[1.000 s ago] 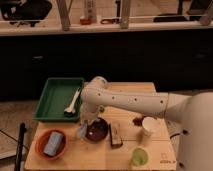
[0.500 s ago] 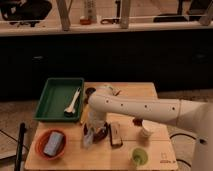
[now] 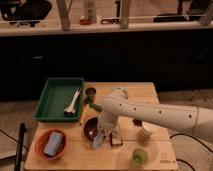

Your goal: Wipe purple bowl with towel

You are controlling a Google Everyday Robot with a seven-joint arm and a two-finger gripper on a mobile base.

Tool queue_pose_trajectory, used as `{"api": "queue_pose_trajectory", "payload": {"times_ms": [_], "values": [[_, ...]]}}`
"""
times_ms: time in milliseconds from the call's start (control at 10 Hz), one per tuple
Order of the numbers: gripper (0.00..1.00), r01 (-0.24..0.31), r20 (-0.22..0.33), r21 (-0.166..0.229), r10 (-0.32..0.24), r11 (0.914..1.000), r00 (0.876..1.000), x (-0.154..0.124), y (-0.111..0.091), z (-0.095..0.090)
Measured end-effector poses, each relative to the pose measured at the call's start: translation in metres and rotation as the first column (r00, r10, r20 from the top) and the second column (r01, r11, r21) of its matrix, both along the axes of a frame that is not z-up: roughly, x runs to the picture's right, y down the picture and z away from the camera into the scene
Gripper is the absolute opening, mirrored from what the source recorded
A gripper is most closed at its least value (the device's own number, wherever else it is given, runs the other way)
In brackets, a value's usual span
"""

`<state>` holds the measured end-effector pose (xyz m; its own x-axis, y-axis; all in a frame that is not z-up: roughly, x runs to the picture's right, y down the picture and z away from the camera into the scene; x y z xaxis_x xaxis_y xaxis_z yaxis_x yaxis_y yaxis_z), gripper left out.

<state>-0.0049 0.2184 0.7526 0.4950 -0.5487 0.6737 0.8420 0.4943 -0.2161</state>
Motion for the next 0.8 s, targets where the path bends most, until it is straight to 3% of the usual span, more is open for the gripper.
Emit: {"api": "queue_pose_trajectory", "payload": {"times_ms": [400,800], "values": [[0.00,-0.012,-0.020,0.038,0.012,0.9992,1.000,-0.009,-0.042,0.034],[0.00,0.024,0.047,0.052,-0.026,0.9984,0.999,-0.055,-0.048,0.036]]}}
